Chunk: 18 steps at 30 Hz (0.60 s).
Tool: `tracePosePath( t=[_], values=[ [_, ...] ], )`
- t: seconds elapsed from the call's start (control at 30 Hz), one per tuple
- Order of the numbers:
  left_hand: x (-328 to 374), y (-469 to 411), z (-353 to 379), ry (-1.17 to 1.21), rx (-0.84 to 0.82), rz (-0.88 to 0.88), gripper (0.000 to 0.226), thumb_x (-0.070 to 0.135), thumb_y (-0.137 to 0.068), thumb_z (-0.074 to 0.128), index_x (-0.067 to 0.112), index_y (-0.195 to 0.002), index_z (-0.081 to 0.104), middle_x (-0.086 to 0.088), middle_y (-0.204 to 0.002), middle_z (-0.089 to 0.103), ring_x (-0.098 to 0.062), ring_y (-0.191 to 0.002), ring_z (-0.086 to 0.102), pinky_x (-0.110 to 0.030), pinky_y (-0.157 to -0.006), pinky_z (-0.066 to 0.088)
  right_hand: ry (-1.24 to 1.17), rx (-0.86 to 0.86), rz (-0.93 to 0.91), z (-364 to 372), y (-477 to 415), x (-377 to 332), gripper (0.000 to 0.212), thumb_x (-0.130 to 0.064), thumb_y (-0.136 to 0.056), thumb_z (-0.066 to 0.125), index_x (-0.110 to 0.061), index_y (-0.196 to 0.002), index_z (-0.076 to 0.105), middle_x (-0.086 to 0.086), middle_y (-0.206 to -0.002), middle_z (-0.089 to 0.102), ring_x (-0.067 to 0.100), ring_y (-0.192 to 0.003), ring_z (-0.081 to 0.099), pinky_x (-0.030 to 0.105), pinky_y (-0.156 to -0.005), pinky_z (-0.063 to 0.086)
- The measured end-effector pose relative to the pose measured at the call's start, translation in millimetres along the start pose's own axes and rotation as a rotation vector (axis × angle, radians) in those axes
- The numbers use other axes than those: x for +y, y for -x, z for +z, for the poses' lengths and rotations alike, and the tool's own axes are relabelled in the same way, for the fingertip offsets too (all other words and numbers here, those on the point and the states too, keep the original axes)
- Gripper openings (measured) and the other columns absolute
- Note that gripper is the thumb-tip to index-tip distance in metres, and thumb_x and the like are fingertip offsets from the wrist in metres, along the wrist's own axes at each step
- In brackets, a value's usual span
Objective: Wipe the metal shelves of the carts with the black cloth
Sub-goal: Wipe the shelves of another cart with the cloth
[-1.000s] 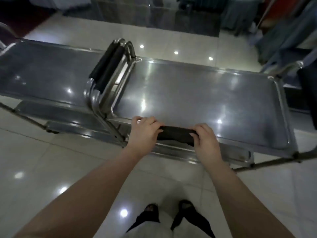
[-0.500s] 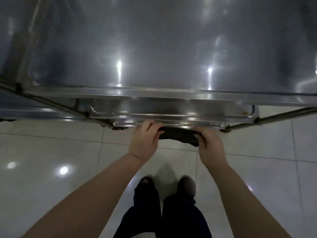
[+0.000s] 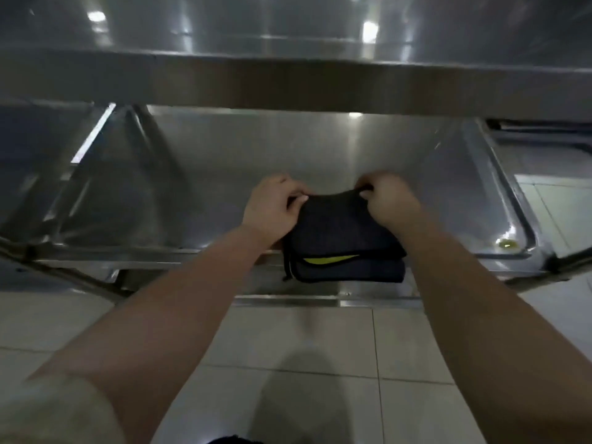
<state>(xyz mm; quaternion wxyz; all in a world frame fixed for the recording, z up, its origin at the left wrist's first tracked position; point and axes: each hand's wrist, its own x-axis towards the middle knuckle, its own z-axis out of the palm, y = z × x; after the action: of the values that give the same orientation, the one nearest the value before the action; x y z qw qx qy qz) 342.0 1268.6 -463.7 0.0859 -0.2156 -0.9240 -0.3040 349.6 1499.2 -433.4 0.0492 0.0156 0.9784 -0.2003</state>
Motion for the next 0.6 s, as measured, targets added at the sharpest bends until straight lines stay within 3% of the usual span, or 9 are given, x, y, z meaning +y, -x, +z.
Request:
tracePosePath(
  t=[0.07, 0.17, 0.23, 0.27, 0.33, 0.4, 0.47, 0.6],
  values=[
    [-15, -7, 2, -0.023, 0.076, 0.023, 0.019, 0.012, -0.086, 0.061, 0.015, -0.100, 0.073, -0.010, -0.097, 0.063, -0.033, -0.089, 0.062, -0.038, -0.078, 0.051, 0.077, 0.134, -0.050, 10, -2, 8, 0.024, -0.012, -0.093, 0.060, -0.016, -0.116, 0.067, 0.013, -0.124, 0.059, 0.037, -0.113, 0.055, 0.040, -0.093, 0.046],
    [-28, -17, 2, -0.124, 0.111, -0.034, 0.027, 0.022, -0.093, 0.056, 0.017, -0.116, 0.068, -0.011, -0.118, 0.063, -0.032, -0.109, 0.058, -0.037, -0.091, 0.045, 0.156, 0.334, -0.049, 20, 10, -8, 0.041, -0.020, -0.094, 0.054, -0.024, -0.134, 0.056, 0.010, -0.139, 0.051, 0.037, -0.124, 0.045, 0.043, -0.101, 0.038],
    [-26, -22, 4, -0.146, 0.038, -0.109, 0.034, 0.025, -0.098, 0.049, 0.019, -0.129, 0.063, -0.012, -0.135, 0.058, -0.034, -0.125, 0.051, -0.039, -0.102, 0.040, 0.180, 0.222, -0.020, 33, 28, -35, 0.052, -0.047, -0.098, 0.042, -0.032, -0.148, 0.038, 0.010, -0.156, 0.031, 0.041, -0.139, 0.029, 0.052, -0.114, 0.021],
    [-22, -24, 7, -0.159, -0.028, -0.145, 0.037, 0.027, -0.101, 0.047, 0.021, -0.136, 0.058, -0.011, -0.146, 0.050, -0.034, -0.135, 0.044, -0.041, -0.109, 0.036, 0.188, 0.093, 0.000, 41, 35, -46, 0.063, -0.063, -0.096, 0.033, -0.039, -0.154, 0.021, 0.007, -0.164, 0.010, 0.044, -0.146, 0.012, 0.058, -0.116, 0.007],
    [-17, -29, 11, -0.217, -0.140, -0.154, 0.042, 0.037, -0.103, 0.044, 0.026, -0.143, 0.051, -0.005, -0.160, 0.031, -0.031, -0.147, 0.025, -0.044, -0.118, 0.024, 0.250, -0.111, 0.012, 59, 45, -51, 0.074, -0.080, -0.088, 0.017, -0.051, -0.151, -0.009, -0.004, -0.163, -0.023, 0.046, -0.146, -0.017, 0.064, -0.114, -0.012],
    [-16, -39, 11, -0.274, -0.224, -0.130, 0.046, 0.047, -0.103, 0.037, 0.034, -0.147, 0.044, 0.002, -0.165, 0.015, -0.027, -0.152, 0.010, -0.048, -0.121, 0.011, 0.297, -0.123, -0.003, 59, 40, -30, 0.075, -0.086, -0.083, 0.009, -0.056, -0.147, -0.014, -0.010, -0.162, -0.024, 0.044, -0.146, -0.021, 0.066, -0.111, -0.016],
    [-19, -51, 13, -0.359, -0.306, -0.121, 0.049, 0.052, -0.104, 0.027, 0.040, -0.151, 0.033, 0.007, -0.166, 0.006, -0.024, -0.153, 0.002, -0.052, -0.121, -0.001, 0.305, -0.072, 0.032, 42, 20, 4, 0.074, -0.087, -0.081, 0.010, -0.058, -0.148, -0.008, -0.012, -0.164, -0.015, 0.043, -0.148, -0.014, 0.066, -0.112, -0.015],
    [-29, -59, 21, -0.462, -0.371, -0.181, 0.053, 0.060, -0.101, 0.019, 0.050, -0.153, 0.012, 0.012, -0.165, -0.003, -0.023, -0.152, -0.006, -0.060, -0.116, -0.008, 0.252, -0.060, 0.256, 5, -29, 60, 0.073, -0.085, -0.084, 0.015, -0.056, -0.150, -0.002, -0.010, -0.165, -0.012, 0.042, -0.148, -0.013, 0.066, -0.114, -0.011]
  ],
)
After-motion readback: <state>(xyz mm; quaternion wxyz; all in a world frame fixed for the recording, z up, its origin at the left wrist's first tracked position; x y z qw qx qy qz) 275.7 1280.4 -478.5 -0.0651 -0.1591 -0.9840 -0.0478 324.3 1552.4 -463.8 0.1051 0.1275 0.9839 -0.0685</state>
